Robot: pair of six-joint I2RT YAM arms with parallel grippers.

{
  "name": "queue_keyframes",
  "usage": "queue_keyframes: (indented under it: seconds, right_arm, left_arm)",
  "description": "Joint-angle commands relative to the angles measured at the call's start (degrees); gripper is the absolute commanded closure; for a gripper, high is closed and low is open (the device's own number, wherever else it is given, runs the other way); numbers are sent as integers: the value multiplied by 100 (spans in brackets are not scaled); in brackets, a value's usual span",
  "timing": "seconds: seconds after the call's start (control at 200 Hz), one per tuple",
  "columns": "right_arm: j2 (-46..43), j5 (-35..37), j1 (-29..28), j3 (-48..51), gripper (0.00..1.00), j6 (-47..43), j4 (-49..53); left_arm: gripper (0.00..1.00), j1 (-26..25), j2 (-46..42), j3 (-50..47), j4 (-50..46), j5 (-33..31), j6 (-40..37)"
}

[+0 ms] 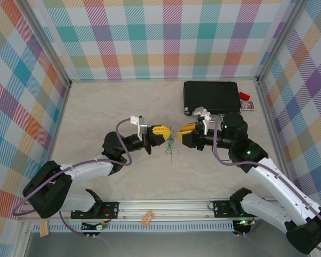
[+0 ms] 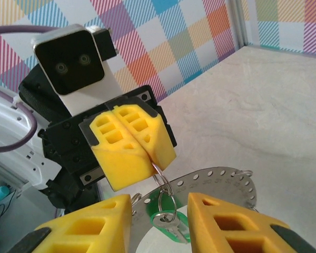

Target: Put the keys on the keyring

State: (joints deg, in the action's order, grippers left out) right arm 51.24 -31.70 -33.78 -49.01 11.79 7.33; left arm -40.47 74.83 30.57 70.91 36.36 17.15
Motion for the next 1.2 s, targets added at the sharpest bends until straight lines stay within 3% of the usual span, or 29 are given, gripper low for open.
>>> queue_keyframes:
  seconds: [0.0, 0.38, 0.585, 0.72, 0.87, 0.935, 1.195]
  right_arm:
    - [159, -358, -28, -150, 67, -264, -109]
    - [671, -877, -24, -329, 69, -335, -292]
    - [748, -1004, -24, -372, 83, -344, -276]
    - [723, -964, -24, -372, 99, -421, -178]
    - [646, -783, -23, -445, 100, -667, 135]
    - [626, -695, -24, -510, 100, -799, 327]
    - [662, -432, -24, -830, 100, -1324, 1104]
  left_arm:
    - [100, -46, -155, 28, 467, 53, 57]
    - [100, -58, -135, 46, 467, 77, 94]
    - [100, -58, -108, 55, 477, 73, 96]
    - [100, -56, -99, 50, 467, 56, 95]
    - [100, -57, -106, 3, 440, -16, 89]
    - [83, -51, -117, -50, 370, -160, 48]
    - [68, -35, -406, -210, -259, -367, -257]
